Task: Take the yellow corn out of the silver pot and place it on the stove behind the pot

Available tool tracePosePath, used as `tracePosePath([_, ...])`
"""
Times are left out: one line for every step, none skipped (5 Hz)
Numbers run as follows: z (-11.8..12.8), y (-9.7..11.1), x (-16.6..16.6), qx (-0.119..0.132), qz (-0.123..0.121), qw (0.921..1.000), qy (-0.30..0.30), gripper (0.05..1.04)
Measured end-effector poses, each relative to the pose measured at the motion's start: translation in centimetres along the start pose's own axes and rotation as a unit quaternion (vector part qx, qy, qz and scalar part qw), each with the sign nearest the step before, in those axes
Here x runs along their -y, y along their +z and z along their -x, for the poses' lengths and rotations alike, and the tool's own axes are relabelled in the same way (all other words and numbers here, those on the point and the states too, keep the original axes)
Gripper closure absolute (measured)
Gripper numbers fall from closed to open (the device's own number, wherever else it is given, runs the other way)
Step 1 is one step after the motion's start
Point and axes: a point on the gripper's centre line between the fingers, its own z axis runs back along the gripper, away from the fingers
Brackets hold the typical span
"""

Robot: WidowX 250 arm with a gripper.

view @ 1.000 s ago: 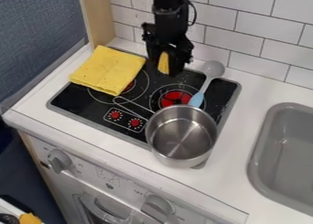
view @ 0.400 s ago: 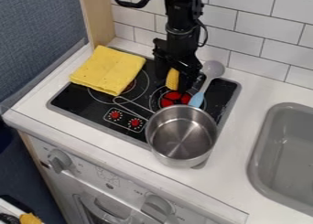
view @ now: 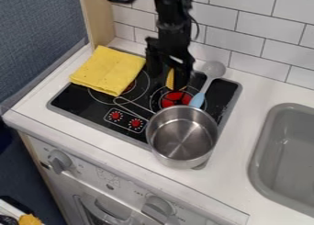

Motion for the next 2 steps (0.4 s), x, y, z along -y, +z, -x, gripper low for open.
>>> tracePosePath([0.6, 3.1, -0.5, 0.042, 0.015, 0.9989, 0.015, 0.083])
tracePosePath([1.6, 3.6, -0.7, 0.04, 0.015, 0.999, 0.012, 0.083])
